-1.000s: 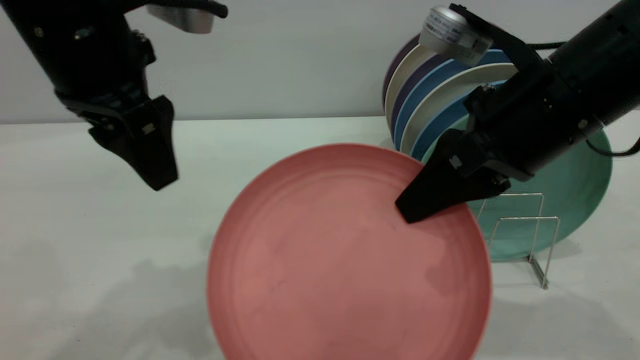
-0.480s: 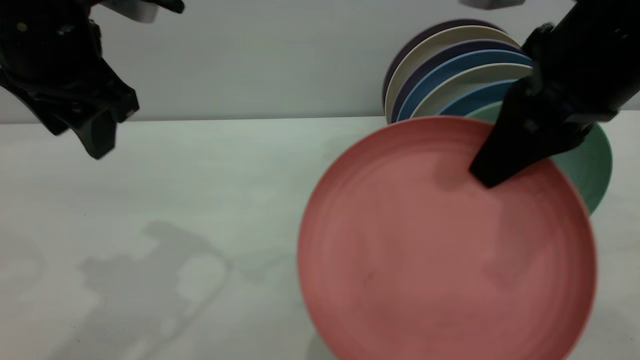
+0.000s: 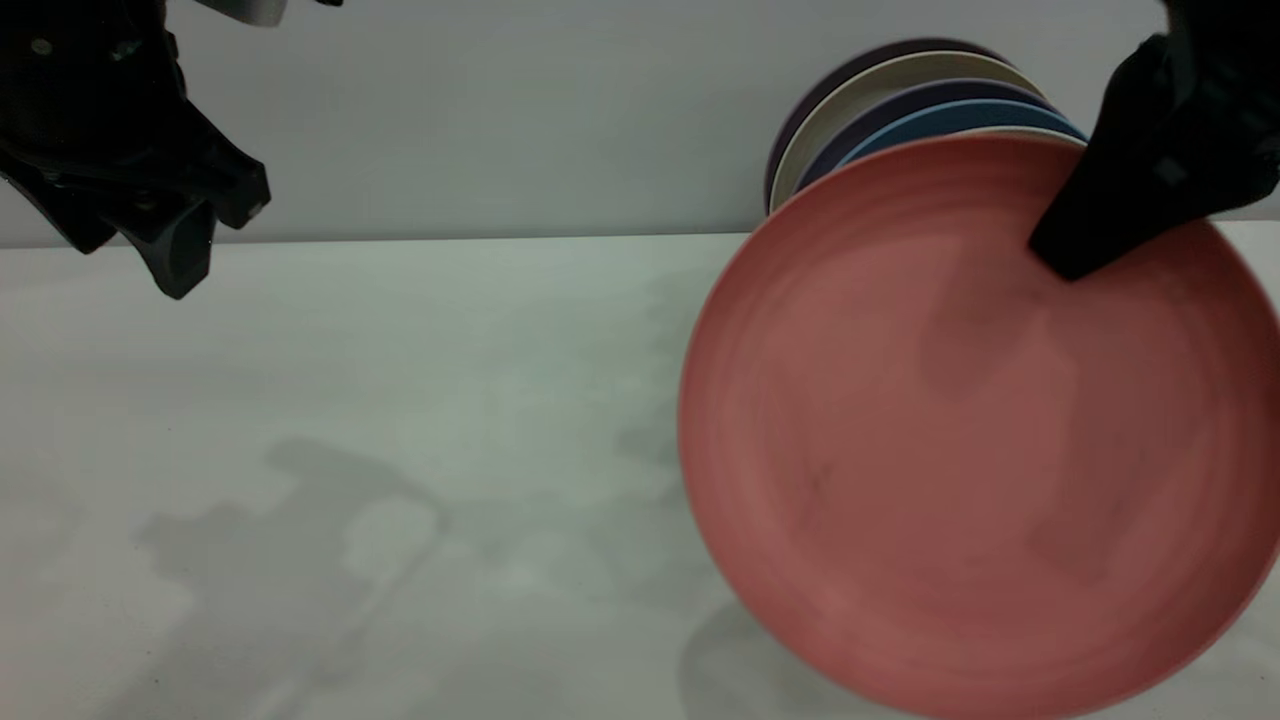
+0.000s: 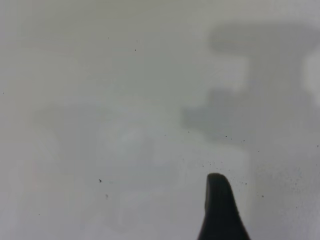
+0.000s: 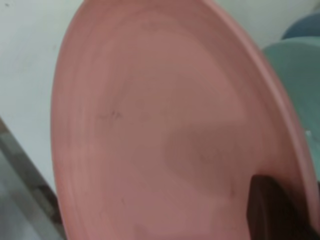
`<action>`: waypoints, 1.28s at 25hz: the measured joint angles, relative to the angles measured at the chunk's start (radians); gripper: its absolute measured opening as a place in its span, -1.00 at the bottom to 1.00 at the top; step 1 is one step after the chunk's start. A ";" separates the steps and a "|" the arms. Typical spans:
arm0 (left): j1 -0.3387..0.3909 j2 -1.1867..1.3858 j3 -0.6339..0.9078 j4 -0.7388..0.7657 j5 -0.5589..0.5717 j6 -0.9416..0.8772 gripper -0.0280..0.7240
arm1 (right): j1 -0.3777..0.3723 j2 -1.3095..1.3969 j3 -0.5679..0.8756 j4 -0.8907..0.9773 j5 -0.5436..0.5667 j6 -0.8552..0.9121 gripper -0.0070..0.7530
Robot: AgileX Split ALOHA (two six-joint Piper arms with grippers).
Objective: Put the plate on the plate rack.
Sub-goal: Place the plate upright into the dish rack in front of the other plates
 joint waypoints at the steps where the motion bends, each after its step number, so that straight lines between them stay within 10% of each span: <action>1: 0.000 0.000 0.000 0.000 0.000 -0.001 0.45 | 0.000 -0.006 0.000 -0.012 -0.002 0.000 -0.85; 18: 0.001 0.000 0.000 -0.092 -0.086 0.071 0.05 | 0.004 -0.080 0.000 -0.279 -0.061 0.076 -0.85; 32: 0.001 0.000 0.000 -0.303 -0.082 0.293 -0.29 | 0.183 -0.105 0.000 -0.770 -0.113 0.299 -0.85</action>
